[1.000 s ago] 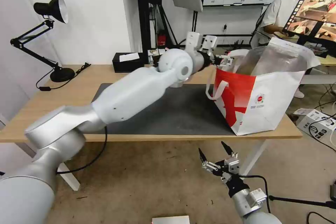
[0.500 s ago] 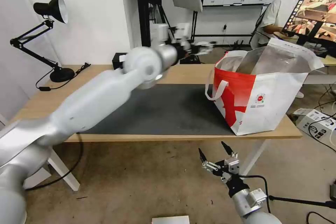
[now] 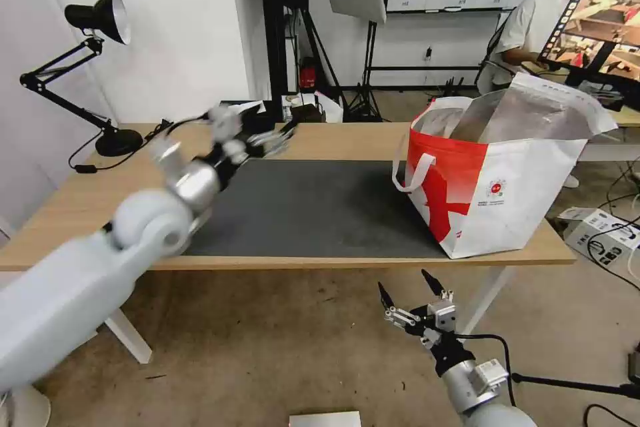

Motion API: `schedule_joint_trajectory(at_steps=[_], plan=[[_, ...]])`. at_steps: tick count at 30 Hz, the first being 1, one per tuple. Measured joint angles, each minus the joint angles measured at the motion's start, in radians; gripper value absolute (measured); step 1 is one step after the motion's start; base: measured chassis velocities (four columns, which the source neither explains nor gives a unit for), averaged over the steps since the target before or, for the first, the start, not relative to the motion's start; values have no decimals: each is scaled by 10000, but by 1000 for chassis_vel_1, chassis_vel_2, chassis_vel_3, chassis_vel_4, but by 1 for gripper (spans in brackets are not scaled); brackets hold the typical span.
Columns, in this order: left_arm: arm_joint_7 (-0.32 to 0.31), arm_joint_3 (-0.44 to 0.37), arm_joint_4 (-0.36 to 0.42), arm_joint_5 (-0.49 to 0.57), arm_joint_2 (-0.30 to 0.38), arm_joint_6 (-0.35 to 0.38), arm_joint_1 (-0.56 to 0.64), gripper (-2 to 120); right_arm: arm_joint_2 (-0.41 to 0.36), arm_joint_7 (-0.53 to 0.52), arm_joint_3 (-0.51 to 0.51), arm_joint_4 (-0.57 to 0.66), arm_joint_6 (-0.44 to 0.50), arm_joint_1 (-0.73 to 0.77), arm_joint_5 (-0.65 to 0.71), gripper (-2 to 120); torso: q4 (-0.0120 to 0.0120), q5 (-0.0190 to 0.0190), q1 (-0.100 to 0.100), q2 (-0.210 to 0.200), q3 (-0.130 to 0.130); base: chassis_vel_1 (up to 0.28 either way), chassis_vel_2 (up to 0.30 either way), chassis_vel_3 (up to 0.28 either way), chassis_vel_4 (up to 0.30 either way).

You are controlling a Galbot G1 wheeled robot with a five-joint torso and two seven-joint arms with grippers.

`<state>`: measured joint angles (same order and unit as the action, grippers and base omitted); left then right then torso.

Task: Pick up the trash from the table and place it into the takeout bag.

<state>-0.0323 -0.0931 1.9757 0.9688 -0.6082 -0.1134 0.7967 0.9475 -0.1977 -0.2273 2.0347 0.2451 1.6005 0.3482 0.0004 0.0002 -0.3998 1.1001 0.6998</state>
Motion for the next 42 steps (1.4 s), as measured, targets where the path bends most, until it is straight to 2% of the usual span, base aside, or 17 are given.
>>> schedule_joint_trajectory(at_steps=[3, 8, 11, 13, 17, 19, 20, 23, 24, 27, 28, 31, 35, 42], plan=[[2, -177, -499, -1390, -343, -1529, 804, 100, 0, 1, 0, 0, 0, 0, 0, 100, -1, -6, 1, 0, 1, 0, 0, 0, 0], [-67, -256, -775, -2180, -758, -2112, 1175, 100, 0, 0, 0, 0, 0, 0, 0, 100, -10, -2, -3, -2, 2, 0, 0, 0, 0], [-344, -712, -728, -2646, -1069, -2477, 2024, 100, 0, 0, 0, 0, 0, 0, 0, 100, -6, -1, -1, -1, 2, 0, 0, 0, 0], [-355, -783, -717, -2689, -1098, -2507, 2118, 100, 0, 0, 0, 0, 0, 0, 0, 100, -5, -1, -1, -1, 2, 0, 0, 0, 0], [-401, -1700, -659, -2986, -1398, -2762, 3259, 100, 0, 0, 0, 0, 0, 0, 0, 100, -4, -3, -2, -1, 2, 0, 0, 0, 0], [-388, -2790, -572, -3286, -1843, -2980, 4626, 100, -1, 0, 0, -1, 0, 0, 0, 100, -5, -1, -2, -1, 1, 0, 0, 0, 0], [-388, -2790, -572, -3286, -1843, -2980, 4626, 100, -1, 0, 0, -1, 0, 0, 0, 100, -5, -1, -2, -1, 1, 0, 0, 0, 0], [-388, -3576, -418, -3715, -2404, -3064, 5842, 100, 0, 0, -1, -1, 0, 0, 0, 100, -4, -2, -1, -1, 1, 0, 0, 0, 0], [-388, -3576, -418, -3715, -2404, -3064, 5842, 100, 0, 0, -1, -1, 0, 0, 0, 100, -4, -2, -1, -1, 1, 0, 0, 0, 0], [-390, -4299, -251, -4149, -3041, -3134, 7000, 100, 0, 0, -1, -2, 0, 0, 0, 100, -4, -2, -1, -1, 1, 0, 0, 0, 0], [-390, -4299, -251, -4149, -3041, -3134, 7000, 100, 0, 0, -1, -2, 0, 0, 0, 100, -4, -2, -1, -1, 1, 0, 0, 0, 0], [-336, -4915, -51, -4361, -3525, -3156, 8076, 100, 0, 0, -1, -1, 0, 0, 0, 100, -3, 0, 0, -1, 0, 0, 0, 0, 0], [-240, -5293, 55, -4491, -3963, -3251, 8939, 100, 0, 0, 0, -1, 0, 0, 0, 100, -3, -1, -1, -1, 1, 0, 0, 0, 0], [-47, -5628, 262, -4693, -4564, -3474, 9993, 100, 0, 0, -1, -1, 0, 0, 0, 100, -4, -1, 0, -1, 1, 0, 0, 0, 0]])
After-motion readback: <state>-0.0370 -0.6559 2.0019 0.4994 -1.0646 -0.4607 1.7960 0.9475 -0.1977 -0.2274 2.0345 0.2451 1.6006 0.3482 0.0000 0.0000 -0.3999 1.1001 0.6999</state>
